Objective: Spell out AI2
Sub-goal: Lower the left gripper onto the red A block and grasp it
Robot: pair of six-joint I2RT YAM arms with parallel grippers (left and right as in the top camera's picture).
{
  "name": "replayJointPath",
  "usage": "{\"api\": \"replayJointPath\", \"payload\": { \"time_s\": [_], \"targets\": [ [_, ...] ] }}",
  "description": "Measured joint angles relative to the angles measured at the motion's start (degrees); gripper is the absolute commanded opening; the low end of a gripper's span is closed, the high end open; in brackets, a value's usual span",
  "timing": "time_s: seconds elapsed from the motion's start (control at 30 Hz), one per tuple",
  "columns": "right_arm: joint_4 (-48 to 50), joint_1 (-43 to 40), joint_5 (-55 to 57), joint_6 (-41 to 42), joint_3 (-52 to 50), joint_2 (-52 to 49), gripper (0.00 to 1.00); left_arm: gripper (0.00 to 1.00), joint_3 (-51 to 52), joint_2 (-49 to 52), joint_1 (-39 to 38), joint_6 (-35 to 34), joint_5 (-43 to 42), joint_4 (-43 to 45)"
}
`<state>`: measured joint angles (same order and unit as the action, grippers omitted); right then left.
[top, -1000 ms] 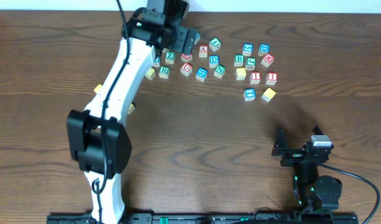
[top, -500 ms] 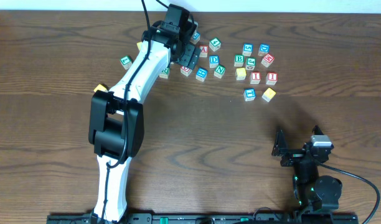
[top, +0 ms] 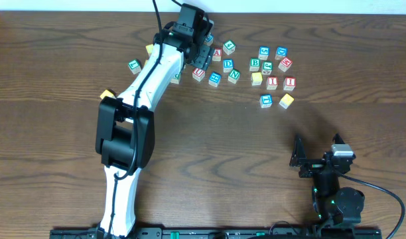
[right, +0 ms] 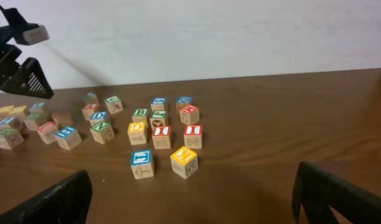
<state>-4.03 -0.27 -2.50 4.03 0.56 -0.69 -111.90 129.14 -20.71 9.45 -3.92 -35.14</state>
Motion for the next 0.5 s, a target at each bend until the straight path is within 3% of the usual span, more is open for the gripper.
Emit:
{"api": "replayJointPath", "payload": {
  "time_s": [0.27,0.5],
  "targets": [
    [0.0,0.0,0.0,0.0,0.0,0.0,0.99,0.73,0.0,0.0,-1.2,-1.0,0.0,3.7],
    [0.0,0.0,0.0,0.0,0.0,0.0,0.99,0.67,-1.3,1.0,-1.5,-7.4,1.0,6.6]
  ]
}}
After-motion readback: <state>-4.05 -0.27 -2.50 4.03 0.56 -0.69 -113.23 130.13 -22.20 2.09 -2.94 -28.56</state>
